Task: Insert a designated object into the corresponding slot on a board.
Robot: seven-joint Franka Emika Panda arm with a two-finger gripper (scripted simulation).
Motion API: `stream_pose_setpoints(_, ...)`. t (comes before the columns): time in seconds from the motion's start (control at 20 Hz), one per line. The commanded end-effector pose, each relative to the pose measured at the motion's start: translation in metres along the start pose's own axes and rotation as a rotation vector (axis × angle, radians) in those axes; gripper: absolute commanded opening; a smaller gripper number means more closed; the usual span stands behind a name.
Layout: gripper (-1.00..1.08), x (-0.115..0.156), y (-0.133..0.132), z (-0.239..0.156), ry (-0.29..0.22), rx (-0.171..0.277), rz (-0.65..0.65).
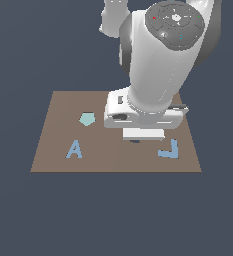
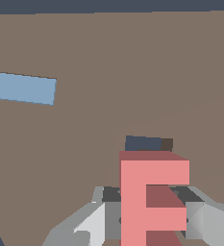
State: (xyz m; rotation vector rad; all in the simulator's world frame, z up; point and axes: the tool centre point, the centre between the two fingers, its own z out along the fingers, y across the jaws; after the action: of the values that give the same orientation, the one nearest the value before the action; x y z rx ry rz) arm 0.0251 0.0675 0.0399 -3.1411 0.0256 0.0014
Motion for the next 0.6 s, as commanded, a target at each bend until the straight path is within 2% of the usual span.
stream_pose_setpoints(0.0, -1.0, 0.0038, 0.0017, -0.0003, 0.0, 0.0, 0.036)
stream_pose_setpoints(0.55, -1.0, 0.0069, 0.0039, 0.0015, 0.0, 0.0, 0.067)
